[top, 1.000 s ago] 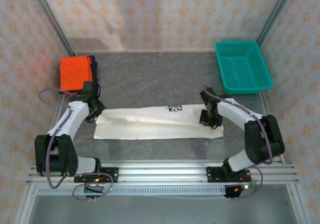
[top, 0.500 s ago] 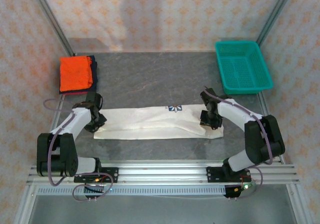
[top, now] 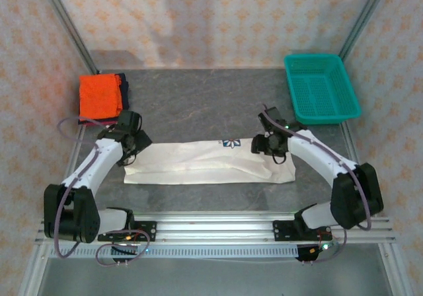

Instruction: Fold and stack the t-shirts

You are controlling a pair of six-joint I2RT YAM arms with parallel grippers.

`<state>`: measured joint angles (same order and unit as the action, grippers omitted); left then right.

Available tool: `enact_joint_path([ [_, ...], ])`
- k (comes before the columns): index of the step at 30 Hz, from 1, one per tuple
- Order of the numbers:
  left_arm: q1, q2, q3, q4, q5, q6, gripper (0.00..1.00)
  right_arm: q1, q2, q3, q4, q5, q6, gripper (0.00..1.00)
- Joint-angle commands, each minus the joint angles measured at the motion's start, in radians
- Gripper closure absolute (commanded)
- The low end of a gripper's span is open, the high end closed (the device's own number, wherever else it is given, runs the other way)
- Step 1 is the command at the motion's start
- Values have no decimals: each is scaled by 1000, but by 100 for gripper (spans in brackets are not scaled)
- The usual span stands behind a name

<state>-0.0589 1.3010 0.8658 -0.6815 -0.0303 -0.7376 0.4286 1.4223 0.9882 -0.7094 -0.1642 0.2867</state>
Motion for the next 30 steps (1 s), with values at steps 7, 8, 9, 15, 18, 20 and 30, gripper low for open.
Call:
enact_joint_path([
  [7,-39,211,76,116,80,-65,41,21,255,209,42,40,35,51],
  [8,-39,216,74,107,69,-65,41,22,268,220,35,34,32,51],
  [9,-39,220,65,101,57,-63,41,27,276,227,32,31,29,51],
  [15,-39,218,-21,105,29,-73,40,118,262,233,58,-15,-32,53],
  [18,-39,233,-48,120,37,-87,40,189,297,252,81,-49,-38,53],
  [20,-39,243,-54,129,45,-93,39,240,341,283,96,-64,-31,54],
  [30,-39,263,-51,125,41,-91,38,383,556,409,139,-148,61,62],
])
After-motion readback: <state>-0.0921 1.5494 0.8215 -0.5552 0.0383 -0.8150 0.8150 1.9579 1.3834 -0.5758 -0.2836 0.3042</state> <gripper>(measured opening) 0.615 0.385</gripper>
